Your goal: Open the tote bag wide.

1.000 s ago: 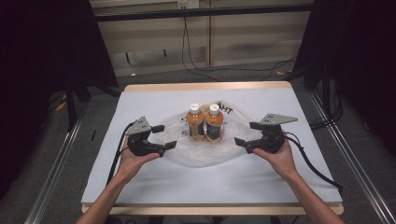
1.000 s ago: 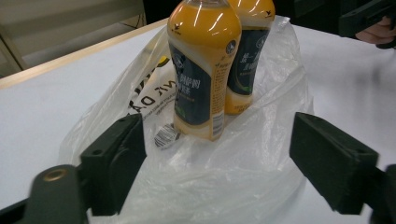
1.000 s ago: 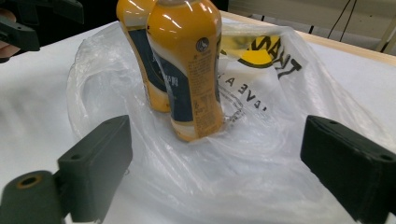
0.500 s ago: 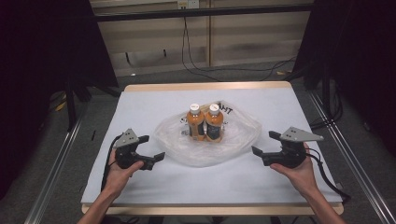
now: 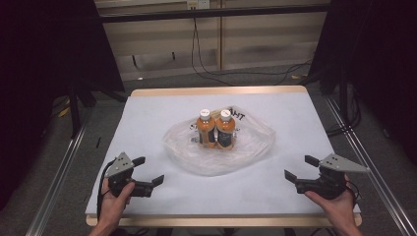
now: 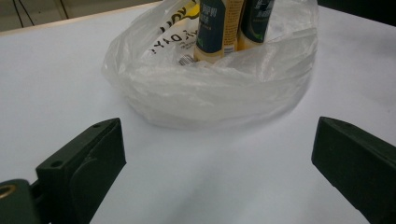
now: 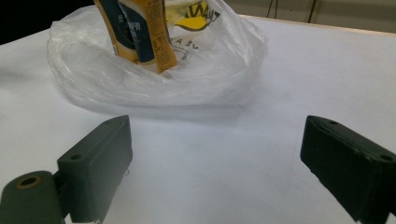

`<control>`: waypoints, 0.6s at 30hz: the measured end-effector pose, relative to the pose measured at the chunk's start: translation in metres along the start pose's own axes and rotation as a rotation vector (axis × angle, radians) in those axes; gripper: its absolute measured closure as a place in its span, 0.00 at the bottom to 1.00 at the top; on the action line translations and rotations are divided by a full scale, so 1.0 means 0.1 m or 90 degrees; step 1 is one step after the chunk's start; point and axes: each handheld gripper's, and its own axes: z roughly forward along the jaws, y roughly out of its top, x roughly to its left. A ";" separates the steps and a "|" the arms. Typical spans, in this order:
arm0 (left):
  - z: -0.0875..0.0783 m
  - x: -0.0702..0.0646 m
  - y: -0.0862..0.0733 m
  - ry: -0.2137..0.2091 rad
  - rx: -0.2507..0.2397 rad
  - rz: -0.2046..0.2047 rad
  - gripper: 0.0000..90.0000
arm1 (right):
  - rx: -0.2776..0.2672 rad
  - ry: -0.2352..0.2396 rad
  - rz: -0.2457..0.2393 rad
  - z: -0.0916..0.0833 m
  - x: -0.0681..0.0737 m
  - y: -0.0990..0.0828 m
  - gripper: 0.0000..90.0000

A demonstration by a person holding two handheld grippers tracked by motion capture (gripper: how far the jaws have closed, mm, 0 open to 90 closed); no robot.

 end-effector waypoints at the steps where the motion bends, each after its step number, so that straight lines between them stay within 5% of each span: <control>1: -0.02 0.00 -0.03 0.004 0.000 -0.004 0.03 | -0.003 -0.004 0.002 -0.03 0.00 -0.02 0.09; 5: -0.10 -0.03 -0.15 0.008 -0.001 -0.038 0.03 | -0.011 -0.011 0.022 -0.15 0.03 -0.12 0.08; 8: -0.17 -0.03 -0.21 0.021 -0.005 -0.025 0.03 | 0.010 -0.018 0.026 -0.22 0.06 -0.19 0.07; 9: -0.19 -0.01 -0.22 0.011 -0.013 -0.042 0.03 | 0.010 -0.021 0.025 -0.25 0.07 -0.21 0.07; 12: -0.23 0.01 -0.22 0.038 -0.034 -0.043 0.02 | -0.001 -0.031 0.032 -0.30 0.06 -0.22 0.07; 18: -0.17 0.04 -0.22 0.038 -0.036 -0.046 0.02 | -0.011 -0.043 0.012 -0.31 0.03 -0.19 0.07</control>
